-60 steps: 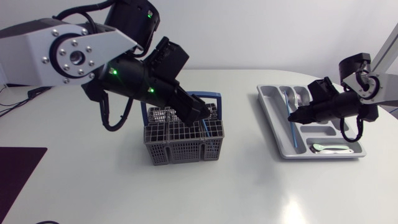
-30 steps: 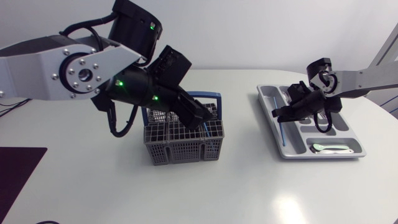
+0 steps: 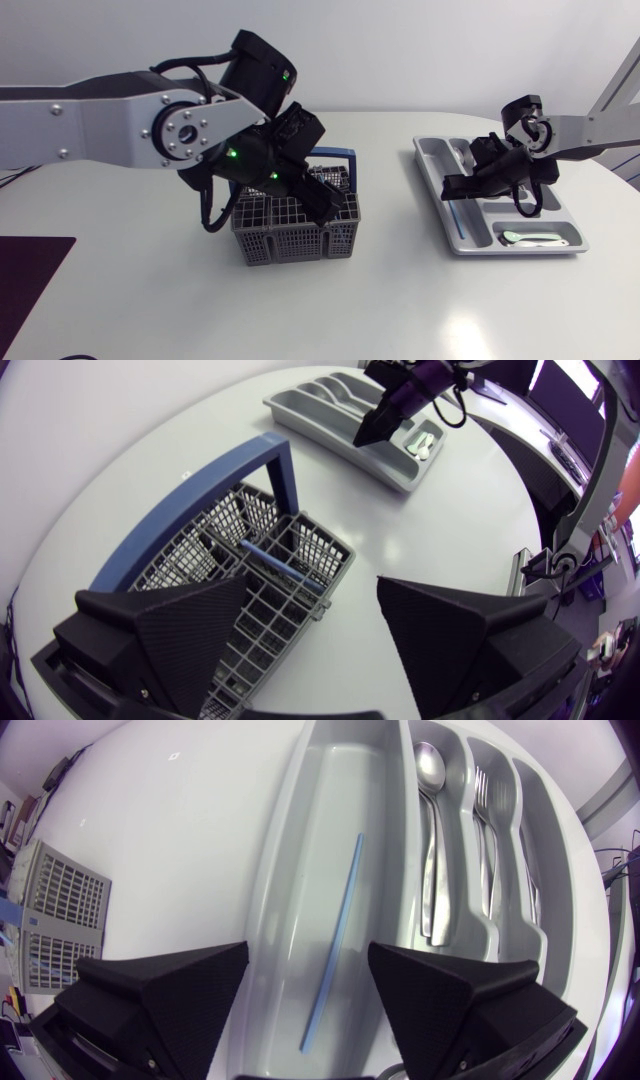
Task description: Unload the cutlery basket into the drawer organizer.
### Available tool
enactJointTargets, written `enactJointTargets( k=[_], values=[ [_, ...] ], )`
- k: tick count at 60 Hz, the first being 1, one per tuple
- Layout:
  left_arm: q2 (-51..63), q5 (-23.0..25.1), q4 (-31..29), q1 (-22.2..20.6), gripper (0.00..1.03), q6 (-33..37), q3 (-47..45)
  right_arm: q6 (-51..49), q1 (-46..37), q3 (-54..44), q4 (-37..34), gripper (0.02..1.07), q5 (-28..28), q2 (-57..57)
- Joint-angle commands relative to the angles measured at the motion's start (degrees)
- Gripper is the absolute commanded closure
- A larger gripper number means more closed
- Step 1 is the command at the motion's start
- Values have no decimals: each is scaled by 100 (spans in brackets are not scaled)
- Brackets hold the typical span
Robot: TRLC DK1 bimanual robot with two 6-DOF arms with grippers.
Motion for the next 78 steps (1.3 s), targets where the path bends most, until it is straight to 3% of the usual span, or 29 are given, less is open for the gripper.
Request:
enactJointTargets(
  k=[1,11,51,65,78],
  values=[
    [167,-171,-160,-68,13,-327,359,39,-11,-284,-92,8,-45,-310],
    [220,-461,-380,-121,12,-705,605,4,-29,-556,-92,8,-133,-652],
    [528,-549,-529,-24,13,-1268,904,-172,-29,-952,-22,8,-212,-977],
    [712,-557,-397,-7,45,-1347,877,-269,-29,-1013,4,8,-212,-995],
    [870,-557,-239,46,66,-1391,904,-313,-64,-1075,57,8,-229,-1013]
  ],
)
